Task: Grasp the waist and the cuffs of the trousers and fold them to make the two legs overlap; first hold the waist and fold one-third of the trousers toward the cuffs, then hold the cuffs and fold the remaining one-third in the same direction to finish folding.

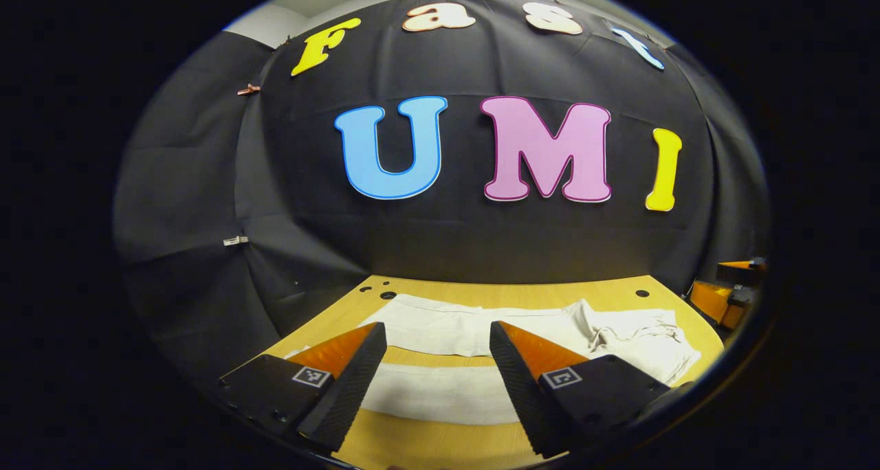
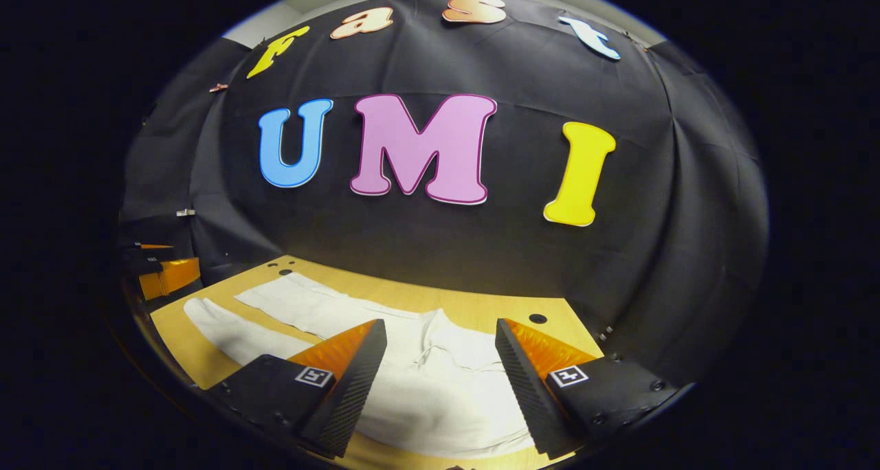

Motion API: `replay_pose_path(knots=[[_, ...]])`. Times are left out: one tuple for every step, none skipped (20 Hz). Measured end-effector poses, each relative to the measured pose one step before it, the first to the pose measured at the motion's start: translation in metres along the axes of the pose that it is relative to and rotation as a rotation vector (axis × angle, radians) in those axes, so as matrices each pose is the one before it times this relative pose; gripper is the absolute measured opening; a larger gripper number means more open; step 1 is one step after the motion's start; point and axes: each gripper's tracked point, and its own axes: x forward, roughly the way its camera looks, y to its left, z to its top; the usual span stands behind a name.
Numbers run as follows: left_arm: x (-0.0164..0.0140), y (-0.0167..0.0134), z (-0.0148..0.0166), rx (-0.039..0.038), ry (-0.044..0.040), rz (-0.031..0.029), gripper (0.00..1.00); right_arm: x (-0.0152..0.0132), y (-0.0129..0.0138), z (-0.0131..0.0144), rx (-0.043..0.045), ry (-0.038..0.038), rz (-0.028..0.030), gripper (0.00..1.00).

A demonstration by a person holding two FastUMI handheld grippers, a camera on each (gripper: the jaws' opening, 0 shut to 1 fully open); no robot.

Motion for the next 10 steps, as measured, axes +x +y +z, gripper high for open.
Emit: replay_pose_path(knots=[[0.00003, -0.00197, -0.00145, -0.00735, -0.00992, -0.00168, 0.95, 0.00023, -0.00353, -0.00008, -0.03057, -0.00753, 0.00637, 0.98], [0.00043, 0.00014, -0.00417, -0.0055, 0.00609, 0.00598, 0.95, 0.00013, -0.00134, -0.00249, -0.02811, 0.00094, 0.01087, 0.98], [0.0001, 0.00058, -0.0077, -0.00702, 0.01476, 0.00663, 0.95, 0.00009, -0.00287, -0.00305, -0.02061, 0.00581, 0.00728, 0.98], [-0.0006, -0.00086, -0.00422, -0.01119, 0.01382, -0.00056, 0.96, -0.00004, -0.00246, -0.00321, -0.01281, 0.00676, 0.00643, 0.98], [0.00037, -0.00089, -0.0041, -0.01046, 0.01181, 0.00016, 0.96, 0.00021, -0.00279, -0.00236, -0.00845, 0.00871, 0.00336, 0.98], [-0.00038, 0.00144, -0.00138, -0.0056, 0.00867, 0.00484, 0.95, 0.00021, -0.00396, -0.002, -0.00572, 0.00831, 0.0027, 0.98], [0.00064, 0.00132, -0.00137, -0.00109, 0.00411, 0.00536, 0.96, 0.00085, -0.00365, -0.00238, -0.01084, 0.00477, 0.00063, 0.98], [0.0002, 0.00138, 0.00144, 0.00267, -0.00034, 0.00387, 0.95, 0.00178, -0.0046, -0.00524, -0.02368, 0.01776, -0.00099, 0.98], [0.00179, 0.00173, 0.00034, 0.00638, -0.00005, 0.0035, 0.96, 0.00123, -0.00483, -0.00687, -0.03219, 0.02127, 0.00002, 0.97], [0.00097, 0.00176, 0.00087, 0.00783, 0.00134, 0.00463, 0.96, 0.00113, -0.00441, -0.00653, -0.03378, 0.02053, 0.00579, 0.98]])
